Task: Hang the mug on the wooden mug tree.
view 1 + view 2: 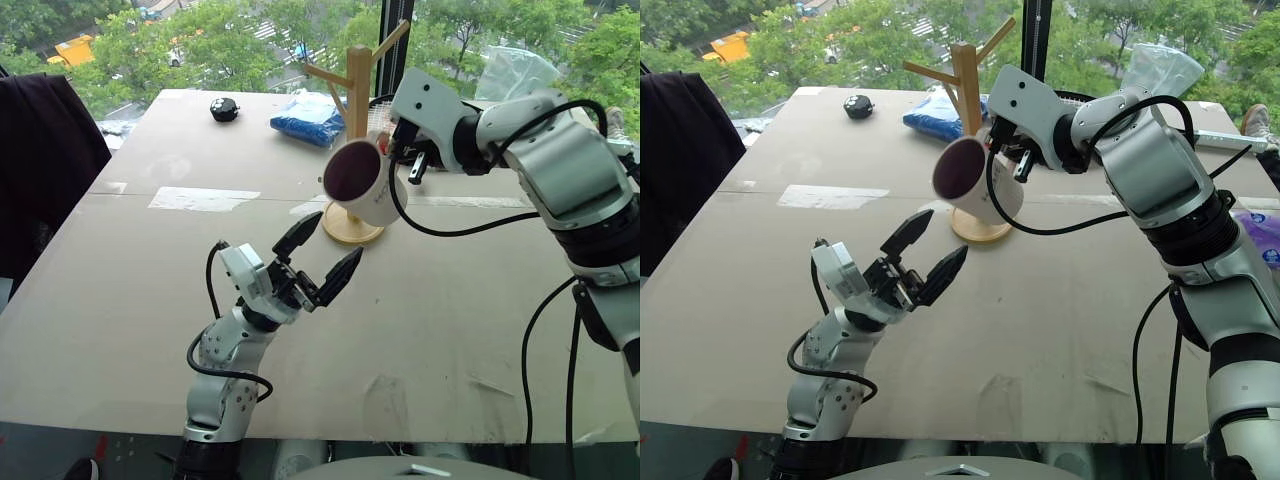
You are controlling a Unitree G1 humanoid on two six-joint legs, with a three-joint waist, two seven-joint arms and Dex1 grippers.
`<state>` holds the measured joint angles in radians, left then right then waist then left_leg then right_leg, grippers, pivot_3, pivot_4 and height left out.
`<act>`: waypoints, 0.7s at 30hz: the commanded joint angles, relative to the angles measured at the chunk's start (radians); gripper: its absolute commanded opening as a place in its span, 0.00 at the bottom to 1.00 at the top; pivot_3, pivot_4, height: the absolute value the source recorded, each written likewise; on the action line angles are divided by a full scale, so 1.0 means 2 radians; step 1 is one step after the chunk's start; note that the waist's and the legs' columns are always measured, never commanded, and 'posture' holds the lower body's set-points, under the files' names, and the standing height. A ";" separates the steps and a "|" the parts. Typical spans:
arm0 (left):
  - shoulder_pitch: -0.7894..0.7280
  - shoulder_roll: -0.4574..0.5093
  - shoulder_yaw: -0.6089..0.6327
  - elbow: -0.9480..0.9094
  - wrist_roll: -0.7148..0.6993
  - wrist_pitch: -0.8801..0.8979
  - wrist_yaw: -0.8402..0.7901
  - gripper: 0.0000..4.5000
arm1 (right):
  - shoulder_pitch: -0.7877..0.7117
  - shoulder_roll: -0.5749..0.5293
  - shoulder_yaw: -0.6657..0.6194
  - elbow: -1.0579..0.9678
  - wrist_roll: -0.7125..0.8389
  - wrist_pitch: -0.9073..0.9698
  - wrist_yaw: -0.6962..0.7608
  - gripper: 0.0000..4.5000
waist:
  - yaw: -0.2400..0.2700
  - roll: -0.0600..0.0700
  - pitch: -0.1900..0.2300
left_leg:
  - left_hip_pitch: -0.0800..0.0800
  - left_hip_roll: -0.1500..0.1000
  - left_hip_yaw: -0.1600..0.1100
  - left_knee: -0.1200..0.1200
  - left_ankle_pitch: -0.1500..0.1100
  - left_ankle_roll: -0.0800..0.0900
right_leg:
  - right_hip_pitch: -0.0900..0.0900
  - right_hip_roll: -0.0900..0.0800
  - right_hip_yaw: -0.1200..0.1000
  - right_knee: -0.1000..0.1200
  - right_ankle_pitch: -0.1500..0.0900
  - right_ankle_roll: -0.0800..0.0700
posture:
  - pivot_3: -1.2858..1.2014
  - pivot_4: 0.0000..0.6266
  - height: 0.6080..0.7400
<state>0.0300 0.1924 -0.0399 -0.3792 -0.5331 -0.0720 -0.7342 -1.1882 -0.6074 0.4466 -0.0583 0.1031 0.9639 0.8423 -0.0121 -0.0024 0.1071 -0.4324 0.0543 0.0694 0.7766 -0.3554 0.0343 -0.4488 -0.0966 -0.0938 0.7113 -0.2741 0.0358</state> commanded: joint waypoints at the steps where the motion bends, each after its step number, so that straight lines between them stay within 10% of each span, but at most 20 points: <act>1: -0.003 0.001 -0.003 -0.011 -0.001 -0.007 0.000 1.00 | -0.020 0.005 -0.017 0.007 -0.015 -0.012 -0.012 0.52 | 0.000 0.000 0.000 | 0.000 0.000 0.000 0.000 0.000 0.000 | 0.000 0.000 -0.001 0.000 0.000 0.000 | 0.52 0.24 0.35; 4: -0.003 0.002 -0.003 -0.011 -0.002 -0.007 -0.001 1.00 | -0.019 0.004 -0.025 0.008 -0.014 -0.007 -0.008 0.77 | 0.000 0.000 0.000 | 0.000 0.000 0.000 0.000 0.000 0.000 | 0.000 -0.001 -0.001 0.000 0.000 0.000 | 0.52 0.24 0.35; 12: 0.002 0.017 -0.001 -0.008 0.016 0.029 0.030 1.00 | 0.031 -0.044 -0.101 -0.022 0.038 0.014 0.026 0.77 | 0.001 0.000 0.000 | 0.000 0.000 0.000 0.000 0.000 0.000 | 0.000 -0.001 -0.002 0.000 0.000 0.000 | 0.52 0.24 0.35; 21: 0.068 0.087 0.000 -0.036 0.072 0.101 0.063 1.00 | 0.365 -0.010 -0.282 -0.144 0.135 -0.097 0.008 0.77 | 0.001 0.000 0.001 | 0.000 0.001 0.001 -0.001 0.000 0.000 | 0.000 -0.004 -0.008 0.000 0.000 0.000 | 0.52 0.24 0.35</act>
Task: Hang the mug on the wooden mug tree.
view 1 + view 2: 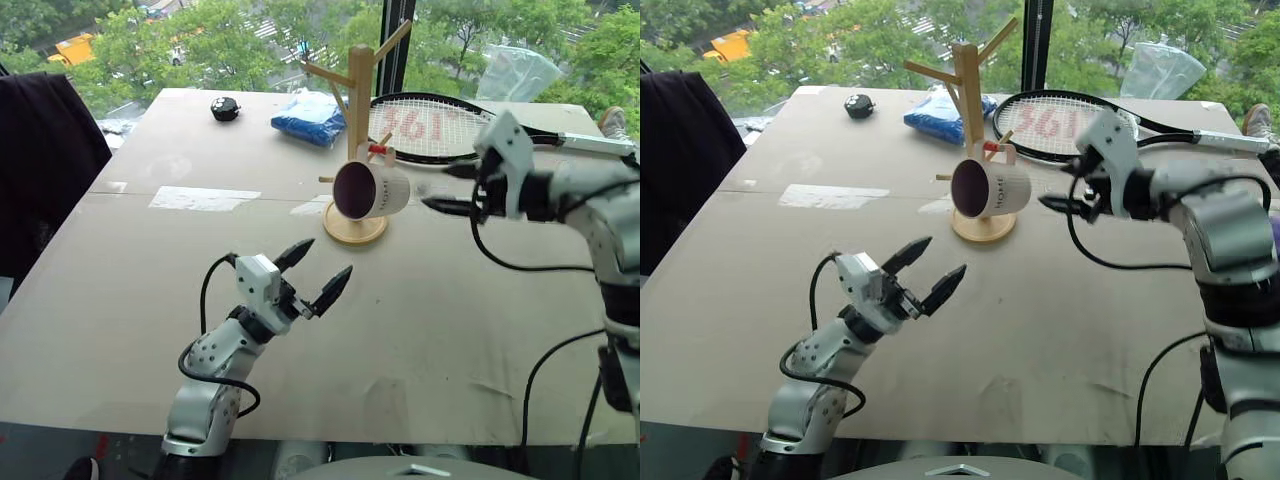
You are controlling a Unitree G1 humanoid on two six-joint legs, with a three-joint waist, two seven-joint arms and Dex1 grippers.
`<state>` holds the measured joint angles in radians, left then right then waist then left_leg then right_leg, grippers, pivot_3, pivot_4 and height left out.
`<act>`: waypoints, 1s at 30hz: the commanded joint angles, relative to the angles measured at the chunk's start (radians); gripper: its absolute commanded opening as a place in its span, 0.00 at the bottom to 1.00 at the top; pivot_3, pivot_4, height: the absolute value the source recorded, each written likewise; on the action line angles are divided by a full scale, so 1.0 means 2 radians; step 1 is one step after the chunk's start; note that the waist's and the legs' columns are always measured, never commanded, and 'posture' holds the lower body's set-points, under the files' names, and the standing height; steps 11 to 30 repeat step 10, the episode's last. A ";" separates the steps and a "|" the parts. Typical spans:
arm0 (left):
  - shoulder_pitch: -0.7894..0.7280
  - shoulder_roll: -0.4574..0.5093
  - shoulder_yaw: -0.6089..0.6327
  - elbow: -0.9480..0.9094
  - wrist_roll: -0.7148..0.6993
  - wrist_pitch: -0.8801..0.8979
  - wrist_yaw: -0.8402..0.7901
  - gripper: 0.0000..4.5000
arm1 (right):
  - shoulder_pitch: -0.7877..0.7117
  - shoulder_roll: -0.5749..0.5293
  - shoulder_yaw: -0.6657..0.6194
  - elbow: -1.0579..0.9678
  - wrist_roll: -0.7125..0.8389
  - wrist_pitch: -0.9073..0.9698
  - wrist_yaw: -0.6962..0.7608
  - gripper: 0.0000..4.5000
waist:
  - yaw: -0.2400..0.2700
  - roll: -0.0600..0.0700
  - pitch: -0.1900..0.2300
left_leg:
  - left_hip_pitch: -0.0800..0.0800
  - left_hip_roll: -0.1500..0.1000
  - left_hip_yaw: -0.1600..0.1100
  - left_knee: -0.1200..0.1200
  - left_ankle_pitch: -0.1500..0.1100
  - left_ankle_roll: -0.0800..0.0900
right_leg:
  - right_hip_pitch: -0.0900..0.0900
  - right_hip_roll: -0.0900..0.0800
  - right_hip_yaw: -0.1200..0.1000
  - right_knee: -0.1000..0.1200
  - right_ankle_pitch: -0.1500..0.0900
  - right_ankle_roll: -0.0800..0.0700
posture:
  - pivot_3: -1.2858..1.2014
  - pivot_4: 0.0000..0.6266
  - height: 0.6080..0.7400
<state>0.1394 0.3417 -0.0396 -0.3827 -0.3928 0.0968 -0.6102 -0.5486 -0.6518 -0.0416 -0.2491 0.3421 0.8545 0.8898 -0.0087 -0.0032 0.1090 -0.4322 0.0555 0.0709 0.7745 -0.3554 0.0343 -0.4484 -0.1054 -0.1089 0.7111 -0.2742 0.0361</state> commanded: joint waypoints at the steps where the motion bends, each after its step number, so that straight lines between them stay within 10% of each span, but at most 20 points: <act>1: 0.023 0.021 0.000 -0.039 0.002 0.025 0.000 1.00 | 0.088 0.025 -0.046 -0.060 0.019 -0.053 -0.025 0.77 | -0.001 0.000 0.000 | 0.000 0.000 0.000 0.000 0.000 0.000 | 0.000 0.000 0.000 0.000 0.000 0.000 | 0.52 0.24 0.35; 10: 0.075 0.058 -0.001 -0.057 0.029 0.046 0.003 1.00 | 0.339 0.128 -0.060 -0.067 0.019 -0.228 -0.051 0.99 | 0.001 0.000 0.001 | 0.001 0.000 -0.001 0.000 0.000 0.000 | 0.000 0.000 0.000 0.001 0.000 0.000 | 0.52 0.24 0.35; 30: 0.075 0.058 -0.001 -0.057 0.029 0.046 0.003 1.00 | 0.339 0.128 -0.060 -0.067 0.019 -0.228 -0.051 0.99 | 0.001 0.000 0.001 | 0.001 0.000 -0.001 0.000 0.000 0.000 | 0.000 0.000 0.000 0.001 0.000 0.000 | 0.52 0.24 0.35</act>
